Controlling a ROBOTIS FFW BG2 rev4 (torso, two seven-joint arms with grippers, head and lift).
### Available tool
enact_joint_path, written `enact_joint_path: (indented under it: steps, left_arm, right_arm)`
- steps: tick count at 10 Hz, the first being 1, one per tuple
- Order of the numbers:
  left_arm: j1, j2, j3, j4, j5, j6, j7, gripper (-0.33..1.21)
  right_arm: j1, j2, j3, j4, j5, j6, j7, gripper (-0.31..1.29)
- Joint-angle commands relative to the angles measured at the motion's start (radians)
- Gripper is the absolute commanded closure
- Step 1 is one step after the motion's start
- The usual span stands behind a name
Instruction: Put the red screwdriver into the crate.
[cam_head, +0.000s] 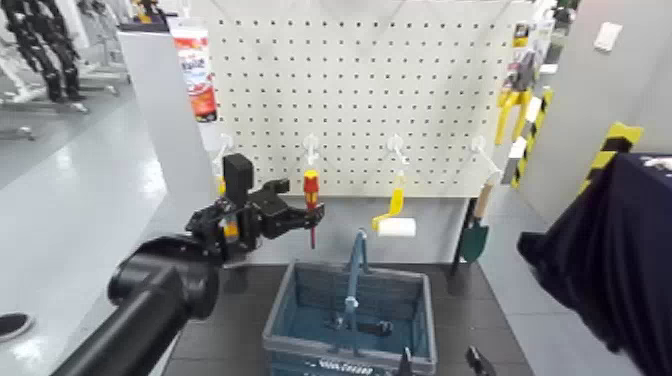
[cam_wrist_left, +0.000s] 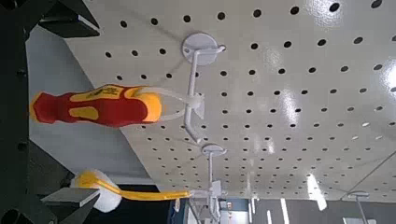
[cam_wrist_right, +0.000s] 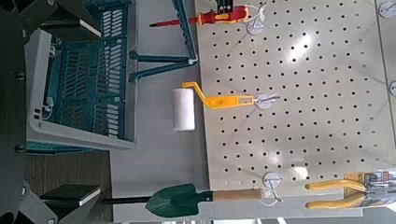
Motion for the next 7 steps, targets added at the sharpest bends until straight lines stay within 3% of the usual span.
enact_joint_path:
  steps: [1, 3, 5, 7]
  left_arm:
    - [-0.040, -0.012, -0.023, 0.058, 0.028, -0.017, -0.015, 0.10]
    - [-0.051, -0.018, -0.027, 0.078, 0.029, -0.021, -0.023, 0.20]
    - [-0.054, -0.018, -0.023, 0.087, 0.029, -0.015, -0.023, 0.82]
    - [-0.053, -0.018, -0.015, 0.087, 0.031, -0.018, -0.023, 1.10]
  right_arm:
    - [-0.003, -0.001, 0.001, 0.000, 0.000, -0.006, 0.000, 0.14]
    - [-0.003, -0.002, 0.002, 0.000, 0.000, -0.007, 0.000, 0.14]
    - [-0.003, -0.002, 0.002, 0.000, 0.000, -0.006, 0.000, 0.14]
    - [-0.003, -0.002, 0.002, 0.000, 0.000, -0.006, 0.000, 0.14]
